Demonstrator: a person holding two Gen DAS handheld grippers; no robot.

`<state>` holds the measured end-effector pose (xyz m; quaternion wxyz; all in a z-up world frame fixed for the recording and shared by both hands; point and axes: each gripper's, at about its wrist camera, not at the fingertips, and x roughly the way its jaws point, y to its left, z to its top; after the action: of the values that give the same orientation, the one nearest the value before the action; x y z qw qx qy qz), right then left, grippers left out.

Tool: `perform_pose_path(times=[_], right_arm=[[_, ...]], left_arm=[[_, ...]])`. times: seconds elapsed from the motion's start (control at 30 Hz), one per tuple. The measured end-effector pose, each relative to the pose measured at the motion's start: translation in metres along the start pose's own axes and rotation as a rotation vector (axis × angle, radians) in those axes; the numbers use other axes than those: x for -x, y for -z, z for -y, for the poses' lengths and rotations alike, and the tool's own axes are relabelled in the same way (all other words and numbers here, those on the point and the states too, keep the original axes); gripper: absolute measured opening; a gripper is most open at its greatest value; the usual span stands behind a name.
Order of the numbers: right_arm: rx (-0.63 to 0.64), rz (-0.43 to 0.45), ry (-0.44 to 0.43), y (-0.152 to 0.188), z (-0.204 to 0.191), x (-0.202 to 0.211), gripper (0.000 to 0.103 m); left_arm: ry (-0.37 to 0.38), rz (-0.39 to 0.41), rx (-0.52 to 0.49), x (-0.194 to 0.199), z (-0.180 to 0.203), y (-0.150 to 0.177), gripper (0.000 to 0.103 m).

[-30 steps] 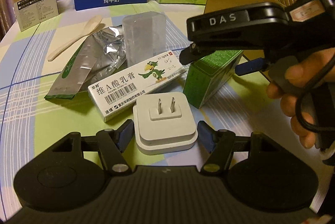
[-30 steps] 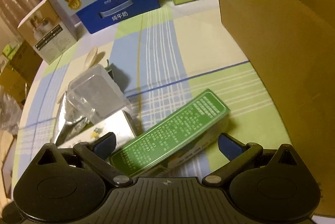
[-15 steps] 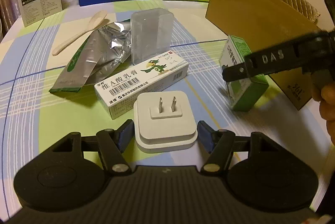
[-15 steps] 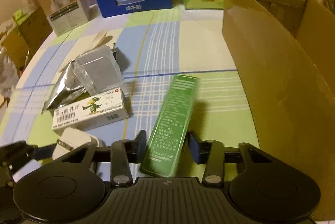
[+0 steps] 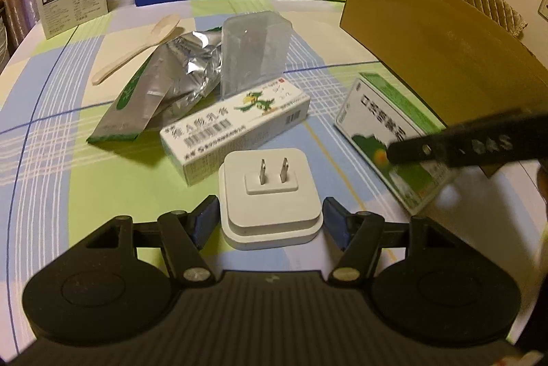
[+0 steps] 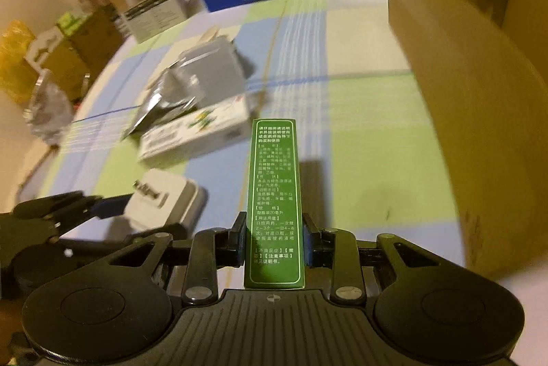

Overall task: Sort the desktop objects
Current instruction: 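Grasp the green medicine box with the right tool while the left tool holds the plug adapter, then carry both items into the cardboard box and open the left tool to drop the plug adapter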

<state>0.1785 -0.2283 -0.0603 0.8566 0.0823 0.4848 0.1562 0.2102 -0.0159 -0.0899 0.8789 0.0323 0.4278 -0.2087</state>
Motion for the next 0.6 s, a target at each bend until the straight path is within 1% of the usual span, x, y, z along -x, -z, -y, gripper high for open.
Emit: perform_pose_path(times=[0.07,0.2,0.3,0.4,0.6], right_arm=[[-0.023,-0.013,-0.040,0.011,0.003,0.009,0.027],[-0.026,-0.008,-0.038,0.031,0.009,0.025,0.027],[0.006,0.013,-0.016,0.038,0.009,0.031,0.027],[0.039,0.014,0.022,0.043,0.007,0.027,0.028],[0.089,0.021,0.053,0.048,0.003,0.021,0.028]], left_arm=[[-0.004,-0.010,0.001,0.008,0.001,0.006,0.062],[-0.022,-0.009,-0.029,0.030,0.008,0.020,0.062],[-0.033,-0.003,-0.032,0.045,0.015,0.032,0.061],[-0.037,-0.001,-0.019,0.053,0.023,0.044,0.061],[-0.052,-0.002,-0.026,0.049,0.033,0.054,0.062]])
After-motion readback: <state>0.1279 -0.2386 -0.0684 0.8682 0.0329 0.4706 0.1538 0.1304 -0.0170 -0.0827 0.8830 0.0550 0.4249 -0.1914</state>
